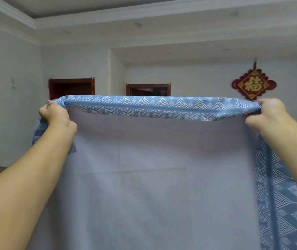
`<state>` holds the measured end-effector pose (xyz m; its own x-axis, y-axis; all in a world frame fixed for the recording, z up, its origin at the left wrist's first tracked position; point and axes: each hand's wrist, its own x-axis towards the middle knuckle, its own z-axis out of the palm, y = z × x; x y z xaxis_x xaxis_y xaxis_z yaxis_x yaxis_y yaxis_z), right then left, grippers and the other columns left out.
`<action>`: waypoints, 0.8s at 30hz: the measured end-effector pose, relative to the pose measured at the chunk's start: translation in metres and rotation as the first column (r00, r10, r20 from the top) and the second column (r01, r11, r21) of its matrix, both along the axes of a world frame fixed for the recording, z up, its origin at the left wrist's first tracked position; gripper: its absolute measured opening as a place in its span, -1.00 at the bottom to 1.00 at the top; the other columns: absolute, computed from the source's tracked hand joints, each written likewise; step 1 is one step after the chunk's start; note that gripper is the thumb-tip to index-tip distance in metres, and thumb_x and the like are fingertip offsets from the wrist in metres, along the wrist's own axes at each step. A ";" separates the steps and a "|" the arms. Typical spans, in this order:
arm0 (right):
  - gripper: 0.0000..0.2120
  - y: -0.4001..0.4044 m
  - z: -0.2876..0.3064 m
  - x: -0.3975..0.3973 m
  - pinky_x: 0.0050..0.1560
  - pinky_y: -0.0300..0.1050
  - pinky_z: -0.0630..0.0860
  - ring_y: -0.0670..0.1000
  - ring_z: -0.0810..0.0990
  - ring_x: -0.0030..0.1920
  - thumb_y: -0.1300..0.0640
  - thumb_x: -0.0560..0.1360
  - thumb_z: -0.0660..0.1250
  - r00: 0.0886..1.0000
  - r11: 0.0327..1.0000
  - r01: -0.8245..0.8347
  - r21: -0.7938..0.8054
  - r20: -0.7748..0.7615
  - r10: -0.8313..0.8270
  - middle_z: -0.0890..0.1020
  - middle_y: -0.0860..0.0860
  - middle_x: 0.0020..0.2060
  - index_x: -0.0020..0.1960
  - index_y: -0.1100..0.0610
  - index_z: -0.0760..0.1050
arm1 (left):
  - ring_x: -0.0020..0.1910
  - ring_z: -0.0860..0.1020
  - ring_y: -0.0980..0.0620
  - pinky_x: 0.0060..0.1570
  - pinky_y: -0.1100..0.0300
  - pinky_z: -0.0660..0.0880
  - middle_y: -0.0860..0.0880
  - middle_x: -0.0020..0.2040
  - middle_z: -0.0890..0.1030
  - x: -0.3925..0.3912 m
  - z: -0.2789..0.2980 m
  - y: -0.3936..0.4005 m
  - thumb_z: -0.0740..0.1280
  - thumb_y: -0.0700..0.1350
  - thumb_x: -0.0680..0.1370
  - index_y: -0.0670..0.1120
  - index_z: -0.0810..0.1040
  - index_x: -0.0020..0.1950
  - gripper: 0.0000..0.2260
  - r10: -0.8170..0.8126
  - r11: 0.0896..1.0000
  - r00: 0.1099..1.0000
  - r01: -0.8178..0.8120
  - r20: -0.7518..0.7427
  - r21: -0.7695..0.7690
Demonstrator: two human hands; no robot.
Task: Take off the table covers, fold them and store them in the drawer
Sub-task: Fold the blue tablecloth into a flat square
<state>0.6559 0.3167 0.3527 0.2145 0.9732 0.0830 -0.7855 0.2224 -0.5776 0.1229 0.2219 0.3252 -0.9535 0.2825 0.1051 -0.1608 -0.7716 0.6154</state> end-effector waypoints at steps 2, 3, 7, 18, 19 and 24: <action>-0.76 0.033 -0.004 0.023 -0.43 -0.01 0.61 0.09 0.68 -0.07 0.24 0.63 0.11 0.999 0.998 0.047 -0.044 0.028 -0.045 0.61 0.13 0.08 0.24 0.22 0.45 | -0.12 0.57 0.09 0.10 0.08 0.61 0.00 0.08 0.61 0.021 -0.008 0.035 0.21 -0.05 0.67 -0.10 0.51 0.33 -0.73 -0.041 0.999 0.999 0.041 -0.009 -0.010; -0.73 0.045 -0.007 0.030 -0.37 0.05 0.64 0.12 0.68 -0.04 0.24 0.63 0.11 0.998 0.999 0.039 -0.030 0.041 -0.038 0.61 0.16 0.10 0.28 0.25 0.44 | -0.14 0.56 0.09 0.08 0.10 0.60 -0.01 0.04 0.60 0.030 -0.011 0.053 0.21 -0.06 0.68 -0.12 0.50 0.33 -0.72 -0.035 0.999 0.999 0.034 -0.023 -0.021; -0.83 0.098 -0.011 0.050 -0.18 0.15 0.68 0.15 0.69 -0.04 0.27 0.64 0.08 0.995 0.996 0.085 -0.018 0.061 -0.084 0.60 0.19 0.04 0.09 0.31 0.42 | -0.09 0.55 0.08 0.06 0.16 0.56 -0.03 0.09 0.61 0.048 -0.021 0.139 0.20 -0.04 0.69 -0.13 0.52 0.29 -0.74 -0.070 0.997 0.996 0.068 -0.063 -0.029; -0.72 0.299 -0.044 0.101 -0.24 0.16 0.66 0.21 0.72 -0.01 0.22 0.64 0.12 0.961 0.961 0.275 -0.010 0.040 -0.275 0.65 0.21 0.10 0.29 0.30 0.41 | -0.06 0.49 0.09 -0.01 0.21 0.49 0.07 0.05 0.53 0.091 -0.055 0.398 0.22 -0.02 0.60 0.03 0.47 0.07 -0.91 -0.322 0.936 0.946 0.311 -0.047 -0.167; -0.71 0.314 -0.045 0.107 -0.22 0.17 0.66 0.22 0.72 -0.01 0.22 0.64 0.12 0.956 0.957 0.290 0.005 0.040 -0.290 0.65 0.22 0.11 0.30 0.31 0.40 | -0.07 0.48 0.07 0.00 0.19 0.48 0.08 -0.03 0.52 0.098 -0.054 0.415 0.22 -0.03 0.60 0.04 0.45 -0.02 -0.95 -0.343 0.925 0.938 0.329 -0.045 -0.192; -0.70 0.377 -0.037 0.135 -0.05 0.18 0.66 0.22 0.69 0.05 0.18 0.67 0.07 0.949 0.950 0.307 0.055 0.053 -0.310 0.64 0.24 0.13 0.30 0.33 0.37 | -0.23 0.44 0.17 -0.26 0.31 0.44 0.12 -0.16 0.46 0.135 -0.033 0.483 0.16 -0.10 0.67 0.00 0.48 0.09 -0.89 -0.337 0.924 0.930 0.296 -0.148 -0.244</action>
